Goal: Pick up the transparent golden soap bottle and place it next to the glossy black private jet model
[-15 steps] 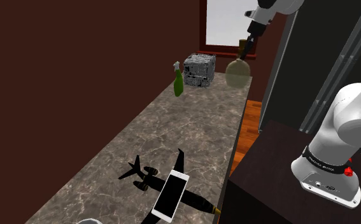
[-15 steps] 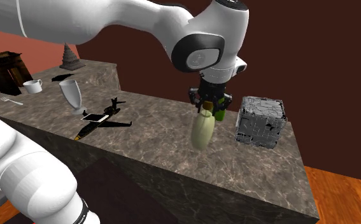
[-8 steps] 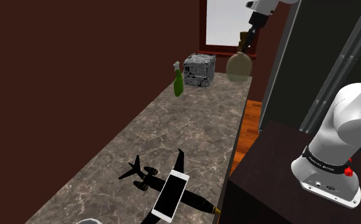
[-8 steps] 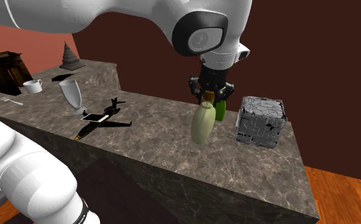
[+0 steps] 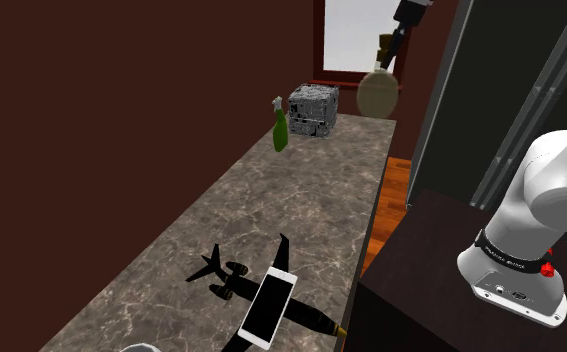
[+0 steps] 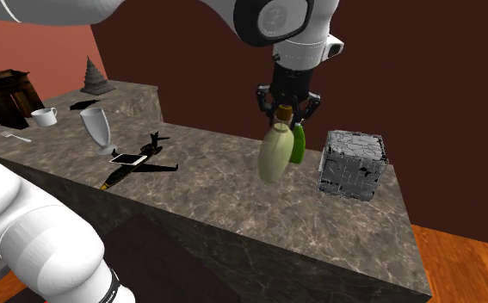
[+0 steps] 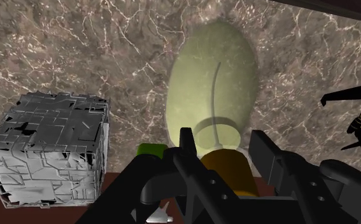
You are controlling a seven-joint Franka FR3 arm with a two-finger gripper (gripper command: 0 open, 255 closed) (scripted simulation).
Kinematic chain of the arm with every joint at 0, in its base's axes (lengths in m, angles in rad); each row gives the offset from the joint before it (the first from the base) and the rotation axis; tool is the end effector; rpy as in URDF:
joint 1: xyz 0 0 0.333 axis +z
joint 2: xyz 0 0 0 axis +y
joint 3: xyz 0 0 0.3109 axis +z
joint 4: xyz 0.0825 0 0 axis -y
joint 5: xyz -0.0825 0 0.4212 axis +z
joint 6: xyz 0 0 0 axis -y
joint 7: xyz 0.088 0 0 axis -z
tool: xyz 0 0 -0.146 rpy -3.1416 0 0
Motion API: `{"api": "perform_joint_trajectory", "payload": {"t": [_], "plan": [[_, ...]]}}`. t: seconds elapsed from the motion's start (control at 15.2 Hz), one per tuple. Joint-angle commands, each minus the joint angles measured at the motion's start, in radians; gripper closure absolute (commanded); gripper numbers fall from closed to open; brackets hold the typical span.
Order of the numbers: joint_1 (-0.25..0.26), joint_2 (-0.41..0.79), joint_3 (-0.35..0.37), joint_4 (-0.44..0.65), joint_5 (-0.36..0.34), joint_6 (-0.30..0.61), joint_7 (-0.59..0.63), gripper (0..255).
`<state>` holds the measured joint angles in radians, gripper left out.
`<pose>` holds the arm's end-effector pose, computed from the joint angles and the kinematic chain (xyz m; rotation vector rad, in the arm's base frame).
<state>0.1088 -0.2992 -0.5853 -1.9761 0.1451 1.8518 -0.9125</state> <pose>0.4750 -0.2518 0.5393 -2.8899 -0.6079 -0.4311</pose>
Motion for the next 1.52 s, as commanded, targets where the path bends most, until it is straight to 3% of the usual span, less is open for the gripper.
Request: {"api": "perform_joint_trajectory", "payload": {"t": [0.0,1.32,1.45], "plan": [[0.001,0.001,0.002,0.026,0.0,-0.024,0.006,255],[0.018,0.082,-0.018,0.365,0.036,-0.292,0.039,255],[0.026,0.009,0.036,0.294,0.0,-0.27,0.101,255]]}}
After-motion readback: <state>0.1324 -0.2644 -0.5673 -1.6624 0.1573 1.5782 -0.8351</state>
